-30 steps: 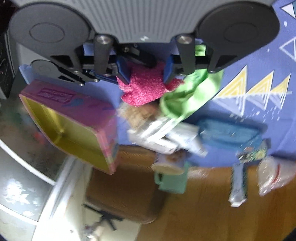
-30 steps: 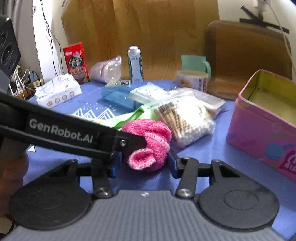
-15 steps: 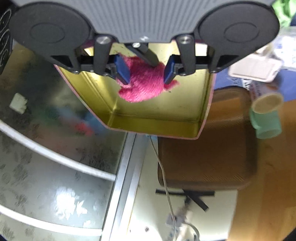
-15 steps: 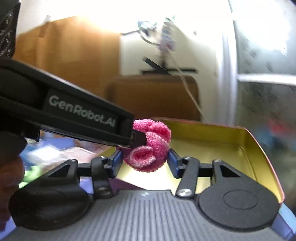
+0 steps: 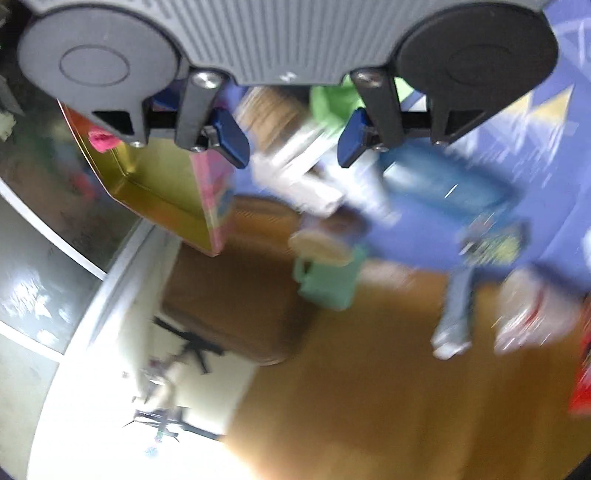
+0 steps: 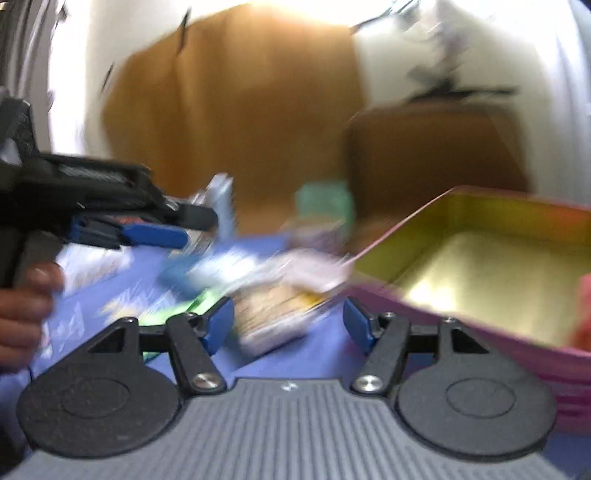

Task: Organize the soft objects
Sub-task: 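Grasp the bag of cotton swabs with the left gripper, then lower the cotton swab bag into the tin and release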

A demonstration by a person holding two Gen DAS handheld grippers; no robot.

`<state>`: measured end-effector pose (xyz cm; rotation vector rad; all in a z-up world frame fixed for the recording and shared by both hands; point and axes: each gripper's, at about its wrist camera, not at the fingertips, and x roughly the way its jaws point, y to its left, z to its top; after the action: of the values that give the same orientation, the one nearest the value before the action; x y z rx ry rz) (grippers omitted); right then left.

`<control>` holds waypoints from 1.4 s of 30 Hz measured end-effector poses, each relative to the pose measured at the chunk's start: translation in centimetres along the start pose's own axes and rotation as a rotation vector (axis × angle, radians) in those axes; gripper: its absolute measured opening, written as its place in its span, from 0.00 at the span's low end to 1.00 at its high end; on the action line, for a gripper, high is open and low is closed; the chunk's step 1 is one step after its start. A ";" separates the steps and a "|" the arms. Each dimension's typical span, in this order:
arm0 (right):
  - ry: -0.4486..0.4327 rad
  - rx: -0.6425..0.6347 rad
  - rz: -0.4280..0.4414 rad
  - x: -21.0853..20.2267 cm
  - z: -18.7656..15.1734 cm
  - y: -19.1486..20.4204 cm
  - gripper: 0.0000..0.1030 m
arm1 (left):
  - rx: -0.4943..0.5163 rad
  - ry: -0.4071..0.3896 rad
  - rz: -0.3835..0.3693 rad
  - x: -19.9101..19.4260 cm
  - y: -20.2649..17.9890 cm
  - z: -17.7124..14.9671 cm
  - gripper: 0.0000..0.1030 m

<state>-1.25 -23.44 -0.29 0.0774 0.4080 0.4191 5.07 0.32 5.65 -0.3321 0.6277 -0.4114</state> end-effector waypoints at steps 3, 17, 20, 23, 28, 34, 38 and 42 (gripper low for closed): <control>0.081 -0.029 -0.006 3.6 0.3 0.2 0.70 | -0.045 0.030 0.005 -1.1 2.0 -1.4 0.52; 0.157 0.061 0.012 1.0 -2.2 1.9 0.52 | 0.029 0.220 -0.111 1.4 -1.3 -5.2 0.61; 0.124 0.149 0.027 -0.3 -3.4 1.4 0.52 | 0.048 0.268 -0.103 2.5 -2.0 -6.3 0.60; 0.097 0.206 0.025 -1.1 -4.2 1.0 0.49 | 0.069 0.272 -0.164 2.6 -3.3 -6.3 0.36; -0.030 0.166 -0.055 -2.5 -3.1 0.7 0.49 | 0.171 0.200 -0.203 2.8 -7.4 -4.0 0.35; -0.202 0.091 -0.250 -3.8 -0.2 -1.9 0.49 | 0.298 0.129 -0.260 6.2 -14.1 -1.1 0.35; -0.226 0.092 -0.384 -3.7 1.1 -5.2 0.50 | 0.323 0.144 -0.252 10.1 -17.4 -0.8 0.37; -0.177 0.123 -0.478 -2.7 1.0 -8.4 0.63 | 0.346 0.156 -0.201 12.3 -18.5 -2.0 0.43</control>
<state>0.09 -32.15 0.27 0.1320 0.2655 -0.0843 7.87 -21.77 5.74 -0.0317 0.6638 -0.7325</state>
